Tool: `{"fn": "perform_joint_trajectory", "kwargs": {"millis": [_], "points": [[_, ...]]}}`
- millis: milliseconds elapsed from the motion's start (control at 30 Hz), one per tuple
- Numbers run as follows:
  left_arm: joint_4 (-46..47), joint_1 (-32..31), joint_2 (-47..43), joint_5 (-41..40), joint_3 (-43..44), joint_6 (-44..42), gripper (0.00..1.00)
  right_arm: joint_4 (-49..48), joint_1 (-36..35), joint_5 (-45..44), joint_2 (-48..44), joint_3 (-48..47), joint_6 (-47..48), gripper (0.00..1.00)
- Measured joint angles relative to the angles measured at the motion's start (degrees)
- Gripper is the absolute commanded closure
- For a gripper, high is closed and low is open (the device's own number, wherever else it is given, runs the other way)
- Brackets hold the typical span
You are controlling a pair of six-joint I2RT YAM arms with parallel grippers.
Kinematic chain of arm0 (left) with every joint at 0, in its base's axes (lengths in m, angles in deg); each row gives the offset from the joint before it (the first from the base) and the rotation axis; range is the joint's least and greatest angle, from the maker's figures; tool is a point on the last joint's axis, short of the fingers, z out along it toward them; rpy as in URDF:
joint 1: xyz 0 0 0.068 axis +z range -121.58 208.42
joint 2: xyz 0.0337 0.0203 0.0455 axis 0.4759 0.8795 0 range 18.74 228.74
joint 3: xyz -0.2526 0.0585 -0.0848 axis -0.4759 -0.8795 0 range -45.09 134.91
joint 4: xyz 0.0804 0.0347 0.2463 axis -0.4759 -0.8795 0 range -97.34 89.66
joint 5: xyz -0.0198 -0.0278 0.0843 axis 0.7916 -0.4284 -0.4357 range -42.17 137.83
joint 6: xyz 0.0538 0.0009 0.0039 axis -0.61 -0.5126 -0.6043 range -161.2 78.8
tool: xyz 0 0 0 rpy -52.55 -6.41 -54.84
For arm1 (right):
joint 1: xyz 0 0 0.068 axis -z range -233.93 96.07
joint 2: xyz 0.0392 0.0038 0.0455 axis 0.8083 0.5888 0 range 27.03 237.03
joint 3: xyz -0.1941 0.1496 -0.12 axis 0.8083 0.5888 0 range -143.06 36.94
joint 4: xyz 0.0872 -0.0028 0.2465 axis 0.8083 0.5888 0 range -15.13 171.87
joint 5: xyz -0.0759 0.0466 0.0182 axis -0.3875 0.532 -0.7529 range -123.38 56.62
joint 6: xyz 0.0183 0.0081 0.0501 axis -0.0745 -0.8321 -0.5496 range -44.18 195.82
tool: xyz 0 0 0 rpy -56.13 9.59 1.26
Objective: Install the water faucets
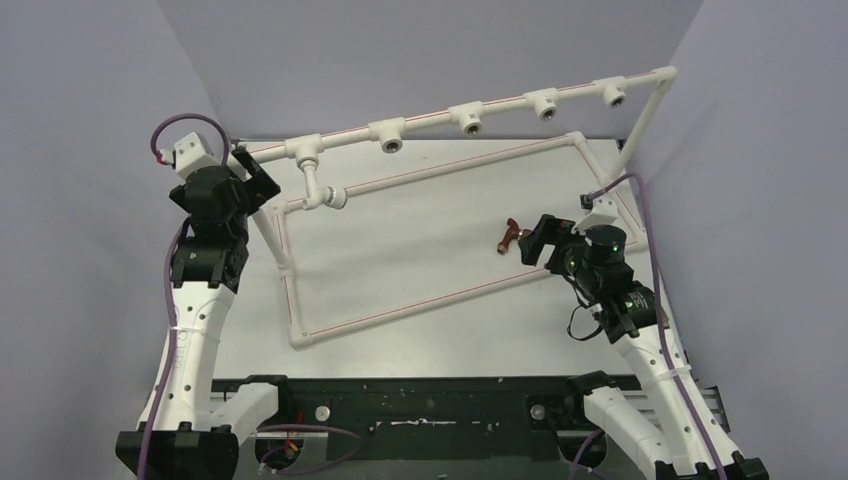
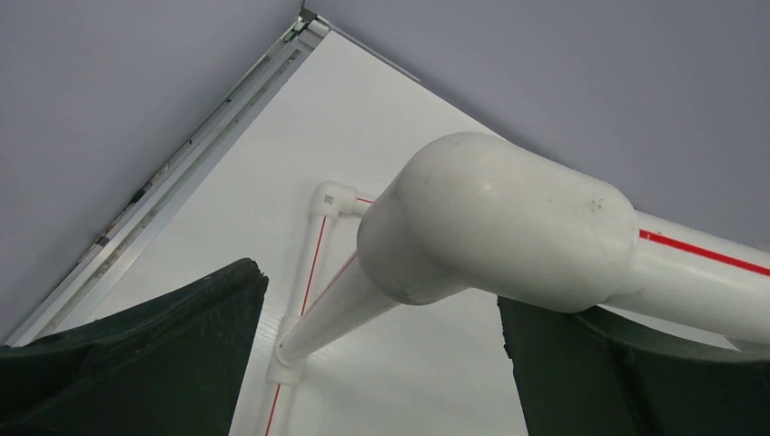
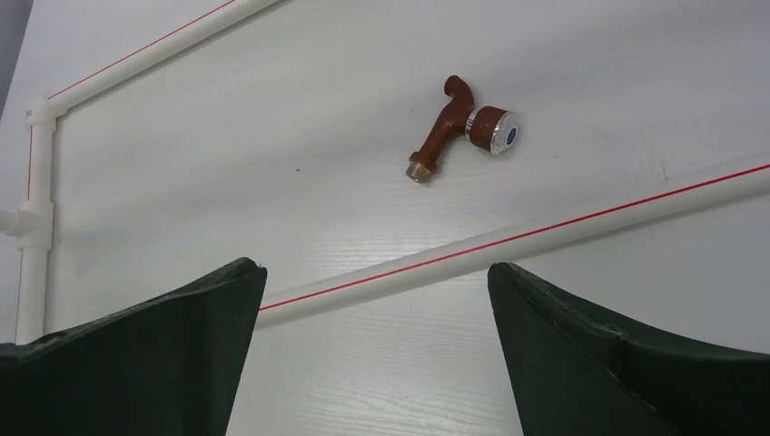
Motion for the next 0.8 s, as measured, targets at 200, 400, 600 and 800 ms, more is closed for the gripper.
{"fn": "perform_joint_trajectory", "kwargs": {"millis": [200,400,600,800], "points": [[0.0,5.9,3.0,6.6,1.7,2.4,0.03,-2.1,0.0,-1.9,2.4,0.3,-0.1,0.01],[-1.0,8.0,4.2,10.5,3.1,3.4,0.03,-4.7,0.0,-5.5,6.7,2.4,-1.3,0.02],[-1.7,7.0,1.0,11.2,3.1,2.5,0.03,-8.3,0.0,-8.4,11.5,4.7,-3.0,0.03],[-4.3,4.0,-4.3,13.3,3.1,1.2,0.03,-13.2,0.0,-10.5,18.5,5.1,-4.7,0.06]]}}
